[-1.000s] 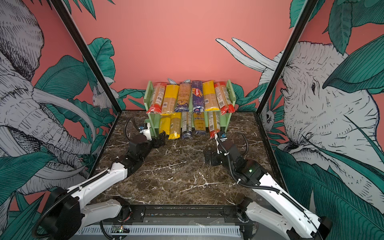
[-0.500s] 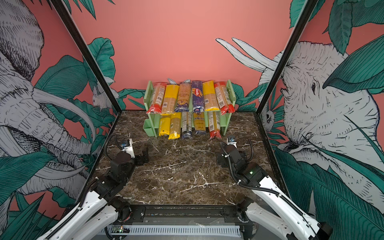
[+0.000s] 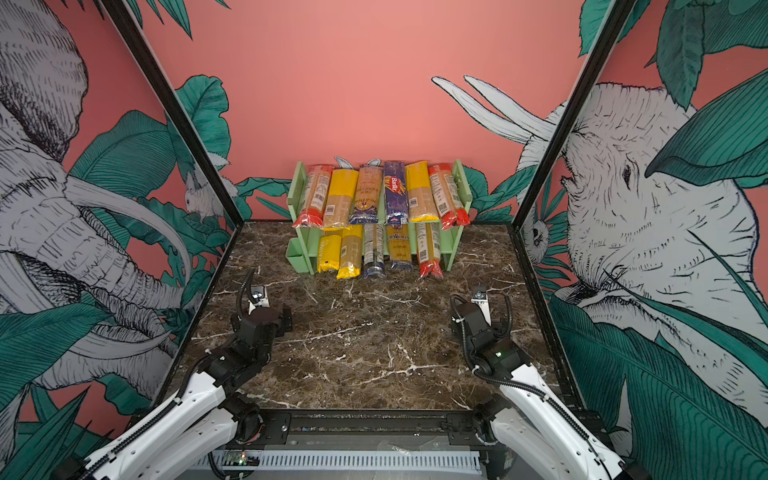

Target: Place and organize the pasta boxes and bags onto the shelf

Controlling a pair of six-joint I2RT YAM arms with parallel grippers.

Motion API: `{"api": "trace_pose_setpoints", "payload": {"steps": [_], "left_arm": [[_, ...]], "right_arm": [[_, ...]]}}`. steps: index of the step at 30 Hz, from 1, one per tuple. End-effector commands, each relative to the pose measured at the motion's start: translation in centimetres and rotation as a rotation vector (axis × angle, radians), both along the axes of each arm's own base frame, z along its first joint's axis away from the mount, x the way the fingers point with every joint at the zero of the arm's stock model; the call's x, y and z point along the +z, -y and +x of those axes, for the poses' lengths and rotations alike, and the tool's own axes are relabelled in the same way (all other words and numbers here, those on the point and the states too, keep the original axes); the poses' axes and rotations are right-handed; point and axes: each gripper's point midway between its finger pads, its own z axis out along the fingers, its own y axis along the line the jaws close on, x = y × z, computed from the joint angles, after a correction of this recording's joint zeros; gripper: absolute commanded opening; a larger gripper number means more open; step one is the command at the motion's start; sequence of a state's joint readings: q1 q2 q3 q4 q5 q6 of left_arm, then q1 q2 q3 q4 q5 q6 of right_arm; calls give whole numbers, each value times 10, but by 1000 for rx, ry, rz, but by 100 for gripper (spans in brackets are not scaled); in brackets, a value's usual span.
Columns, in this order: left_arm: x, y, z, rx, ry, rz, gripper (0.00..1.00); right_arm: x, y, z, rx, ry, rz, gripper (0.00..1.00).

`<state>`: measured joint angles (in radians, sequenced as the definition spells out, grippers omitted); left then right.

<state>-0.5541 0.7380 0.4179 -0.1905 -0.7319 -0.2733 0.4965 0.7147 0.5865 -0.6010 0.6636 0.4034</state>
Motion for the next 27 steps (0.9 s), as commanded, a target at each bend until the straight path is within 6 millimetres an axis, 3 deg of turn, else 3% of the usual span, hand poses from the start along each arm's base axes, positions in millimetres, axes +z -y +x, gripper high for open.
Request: {"api": "trace_pose_setpoints", "payload": {"steps": [1, 8, 19, 23, 27], "left_arm": [[12, -4, 10, 36, 75, 39, 99], [20, -2, 29, 31, 153, 96, 99], [22, -25, 65, 103, 196, 95, 99], [14, -40, 76, 140, 185, 103, 99], [-16, -58, 79, 191, 138, 85, 99]], "right_arm": [[27, 10, 14, -39, 192, -20, 99], [16, 19, 38, -52, 294, -36, 99], [-19, 38, 95, -59, 324, -16, 99], [-31, 43, 112, -72, 393, -15, 99], [-36, 49, 121, -73, 391, -43, 99]]}}
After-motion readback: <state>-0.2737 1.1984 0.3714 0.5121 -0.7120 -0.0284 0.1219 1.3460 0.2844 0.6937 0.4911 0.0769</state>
